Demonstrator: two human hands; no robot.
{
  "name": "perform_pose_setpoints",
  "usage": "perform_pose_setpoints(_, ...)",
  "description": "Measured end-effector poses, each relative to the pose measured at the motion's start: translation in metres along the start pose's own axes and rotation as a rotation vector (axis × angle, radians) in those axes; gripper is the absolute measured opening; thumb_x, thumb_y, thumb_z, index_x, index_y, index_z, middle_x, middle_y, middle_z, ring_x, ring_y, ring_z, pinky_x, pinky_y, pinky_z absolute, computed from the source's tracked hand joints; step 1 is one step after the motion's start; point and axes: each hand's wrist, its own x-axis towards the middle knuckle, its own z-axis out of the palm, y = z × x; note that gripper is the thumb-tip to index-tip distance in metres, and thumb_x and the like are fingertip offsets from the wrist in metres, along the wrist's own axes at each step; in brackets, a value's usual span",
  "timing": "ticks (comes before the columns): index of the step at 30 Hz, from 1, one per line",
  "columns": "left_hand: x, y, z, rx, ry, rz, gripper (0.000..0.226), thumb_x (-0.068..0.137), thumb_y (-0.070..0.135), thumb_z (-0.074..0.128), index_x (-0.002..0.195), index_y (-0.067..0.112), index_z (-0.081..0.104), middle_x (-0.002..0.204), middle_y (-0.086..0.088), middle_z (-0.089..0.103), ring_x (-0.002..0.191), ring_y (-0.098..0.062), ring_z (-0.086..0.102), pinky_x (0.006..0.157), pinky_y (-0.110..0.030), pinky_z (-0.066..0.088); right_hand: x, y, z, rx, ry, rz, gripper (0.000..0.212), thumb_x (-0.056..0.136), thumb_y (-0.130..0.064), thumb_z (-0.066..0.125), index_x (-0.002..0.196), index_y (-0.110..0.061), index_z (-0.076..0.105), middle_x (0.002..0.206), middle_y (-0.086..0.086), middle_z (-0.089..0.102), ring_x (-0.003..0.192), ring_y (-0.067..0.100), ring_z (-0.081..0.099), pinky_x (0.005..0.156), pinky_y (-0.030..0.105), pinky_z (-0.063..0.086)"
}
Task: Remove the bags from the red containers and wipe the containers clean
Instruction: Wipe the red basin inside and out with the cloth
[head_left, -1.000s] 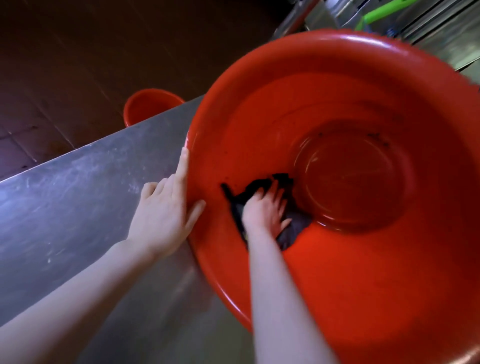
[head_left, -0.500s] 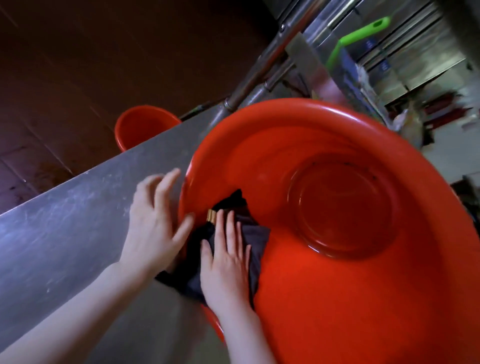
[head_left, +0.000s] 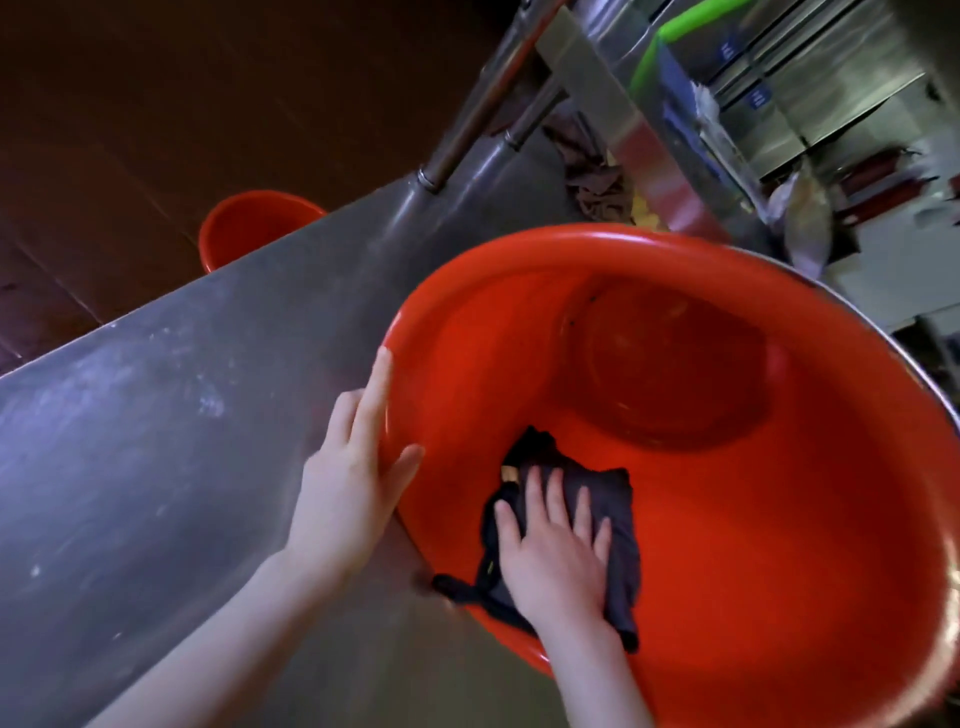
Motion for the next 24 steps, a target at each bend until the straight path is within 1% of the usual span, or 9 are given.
perform_pose_setpoints(3,-0.002,-0.001,0.006,-0.072,-0.034,-0.050,0.110,0.083,0.019,0.075,0.148,0.054,-0.006,0.109,0.021,0.036,0.078,-0.020,0.058,0.072,-0.040,0.053,-0.024,-0.026,0.015,0.114,0.077,-0.211,0.066,0.092,-0.066,0.006,0.152,-0.041,-0.008,0.161,-0.014,-0.012,0.150,0.019,-0.006,0.120,0.047,0.004)
perform_pose_setpoints(5,-0.002,-0.001,0.007,-0.071,-0.043,-0.019,0.111,0.082,0.018,0.075,0.148,0.056,-0.006,0.111,0.019,0.037,0.081,-0.017,0.057,0.071,-0.039,0.052,-0.025,-0.039,0.023,0.188,0.115,-0.227,0.066,0.090,-0.066,0.003,0.151,-0.042,-0.010,0.161,-0.015,-0.013,0.150,0.017,-0.006,0.120,0.047,0.005)
perform_pose_setpoints(9,0.001,-0.008,0.007,-0.087,-0.052,-0.008,0.114,0.080,0.016,0.077,0.146,0.059,-0.005,0.126,0.010,0.040,0.084,-0.016,0.058,0.074,-0.042,0.053,0.048,-0.045,0.011,0.295,0.195,0.026,0.061,0.100,-0.054,0.021,0.154,-0.034,0.001,0.163,-0.008,0.000,0.150,0.018,0.003,0.120,0.047,0.009)
perform_pose_setpoints(12,0.004,-0.018,0.010,-0.123,-0.070,-0.017,0.112,0.080,0.019,0.077,0.146,0.060,-0.004,0.099,0.008,0.049,0.076,-0.006,0.054,0.071,-0.036,0.050,0.113,-0.042,-0.019,0.492,0.129,0.192,0.056,0.103,-0.045,0.023,0.155,-0.032,0.005,0.164,-0.004,0.004,0.149,0.022,0.007,0.119,0.047,0.008)
perform_pose_setpoints(15,0.003,-0.019,0.012,-0.127,-0.070,0.002,0.112,0.079,0.019,0.076,0.145,0.061,-0.004,0.100,0.013,0.050,0.075,-0.006,0.055,0.070,-0.036,0.052,0.132,-0.044,-0.028,0.640,0.108,0.270,0.055,0.103,-0.046,0.021,0.155,-0.034,0.005,0.164,-0.006,0.004,0.149,0.020,0.007,0.119,0.047,0.007)
perform_pose_setpoints(18,0.003,-0.017,0.012,-0.137,-0.058,0.000,0.113,0.079,0.019,0.077,0.142,0.065,-0.005,0.115,0.008,0.057,0.088,-0.014,0.061,0.079,-0.041,0.054,0.088,-0.056,-0.010,0.466,0.191,0.094,0.057,0.102,-0.043,0.020,0.156,-0.028,0.005,0.164,-0.003,0.002,0.150,0.021,0.007,0.120,0.045,0.009)
perform_pose_setpoints(20,0.003,-0.015,0.010,-0.125,-0.048,-0.009,0.113,0.080,0.019,0.077,0.141,0.066,-0.006,0.130,0.007,0.055,0.101,-0.020,0.063,0.085,-0.043,0.054,0.034,-0.066,0.011,0.400,0.262,-0.054,0.060,0.100,-0.049,0.017,0.155,-0.029,0.005,0.164,-0.007,-0.001,0.150,0.019,0.006,0.119,0.045,0.012)
perform_pose_setpoints(22,0.003,-0.012,0.008,-0.115,-0.049,0.003,0.110,0.081,0.019,0.076,0.143,0.063,-0.005,0.141,0.019,0.043,0.116,-0.019,0.059,0.091,-0.040,0.051,-0.003,-0.074,0.021,0.411,0.271,-0.093,0.062,0.097,-0.056,0.014,0.155,-0.033,0.007,0.163,-0.012,0.001,0.150,0.018,0.008,0.119,0.046,0.014)
perform_pose_setpoints(24,0.004,-0.012,0.008,-0.111,-0.050,0.019,0.108,0.082,0.021,0.075,0.144,0.061,-0.004,0.143,0.028,0.036,0.121,-0.014,0.055,0.092,-0.034,0.048,0.002,-0.079,0.021,0.411,0.276,-0.059,0.062,0.097,-0.057,0.014,0.154,-0.034,0.007,0.163,-0.011,0.004,0.149,0.017,0.009,0.119,0.045,0.014)
